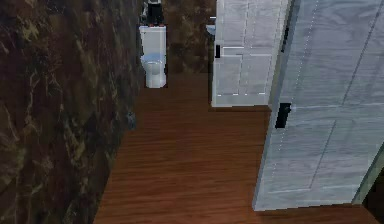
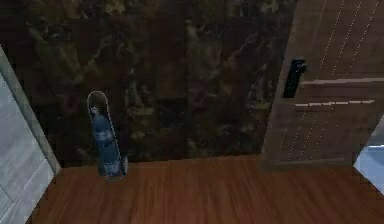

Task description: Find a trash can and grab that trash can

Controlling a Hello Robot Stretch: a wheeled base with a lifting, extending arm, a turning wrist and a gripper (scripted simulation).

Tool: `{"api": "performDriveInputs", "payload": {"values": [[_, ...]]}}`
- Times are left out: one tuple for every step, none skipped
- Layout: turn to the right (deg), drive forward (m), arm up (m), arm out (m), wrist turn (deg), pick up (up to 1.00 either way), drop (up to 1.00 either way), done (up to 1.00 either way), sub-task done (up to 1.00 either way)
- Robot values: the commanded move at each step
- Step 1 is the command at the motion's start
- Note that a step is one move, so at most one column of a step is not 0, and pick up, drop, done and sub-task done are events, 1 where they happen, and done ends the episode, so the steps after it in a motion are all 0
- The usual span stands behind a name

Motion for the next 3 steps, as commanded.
{"api": "performDriveInputs", "payload": {"values": [[0.0,0.85,0.0,0.0,0.0,0.0,0.0,0.0,0.0],[-36.0,0.0,0.0,0.0,0.0,0.0,0.0,0.0,0.0],[0.0,0.05,0.0,0.0,0.0,0.0,0.0,0.0,0.0]]}}
